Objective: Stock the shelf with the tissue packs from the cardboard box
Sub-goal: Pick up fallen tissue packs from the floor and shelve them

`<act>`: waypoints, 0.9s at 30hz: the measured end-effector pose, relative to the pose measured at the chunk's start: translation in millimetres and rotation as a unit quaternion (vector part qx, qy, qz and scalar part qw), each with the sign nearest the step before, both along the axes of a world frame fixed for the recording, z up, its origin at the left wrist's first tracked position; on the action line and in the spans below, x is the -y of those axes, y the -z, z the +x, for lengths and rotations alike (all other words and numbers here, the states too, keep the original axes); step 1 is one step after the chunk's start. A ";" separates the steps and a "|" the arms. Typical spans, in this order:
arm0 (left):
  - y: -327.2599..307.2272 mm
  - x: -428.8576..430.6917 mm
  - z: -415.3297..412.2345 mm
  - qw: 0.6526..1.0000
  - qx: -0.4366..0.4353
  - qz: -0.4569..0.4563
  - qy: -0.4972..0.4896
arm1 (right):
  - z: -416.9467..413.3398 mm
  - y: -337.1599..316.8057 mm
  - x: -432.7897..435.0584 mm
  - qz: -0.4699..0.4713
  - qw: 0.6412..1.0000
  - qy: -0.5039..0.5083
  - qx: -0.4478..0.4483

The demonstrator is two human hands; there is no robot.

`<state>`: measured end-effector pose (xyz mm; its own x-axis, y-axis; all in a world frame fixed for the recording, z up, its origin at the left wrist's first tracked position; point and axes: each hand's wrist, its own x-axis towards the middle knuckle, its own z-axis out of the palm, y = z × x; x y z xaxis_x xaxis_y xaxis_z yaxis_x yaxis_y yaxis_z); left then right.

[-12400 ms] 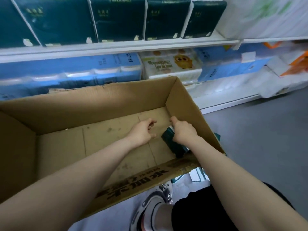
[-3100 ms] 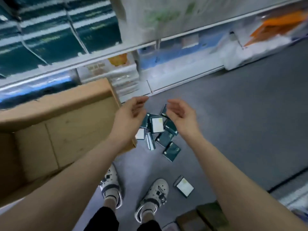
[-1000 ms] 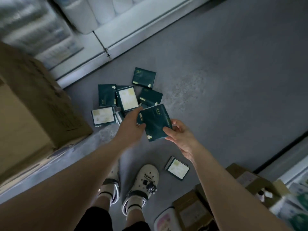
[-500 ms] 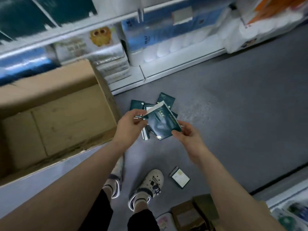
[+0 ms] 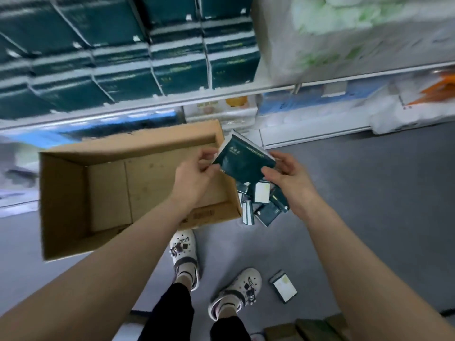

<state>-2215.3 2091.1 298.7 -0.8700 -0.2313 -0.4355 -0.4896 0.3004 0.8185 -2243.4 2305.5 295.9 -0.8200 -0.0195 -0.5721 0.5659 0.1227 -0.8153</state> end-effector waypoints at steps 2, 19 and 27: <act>-16.9 25.6 -7.0 0.999 -0.025 0.013 -0.018 | -18.1 -18.4 28.6 -0.009 1.000 -0.019 -0.016; -73.1 125.4 -127.5 0.987 -0.143 0.053 -0.041 | -201.1 -113.1 157.1 0.192 0.904 -0.205 -0.321; -60.8 134.1 -149.3 0.989 -0.128 0.054 -0.045 | -224.3 -92.0 181.2 0.235 0.889 -0.201 -0.339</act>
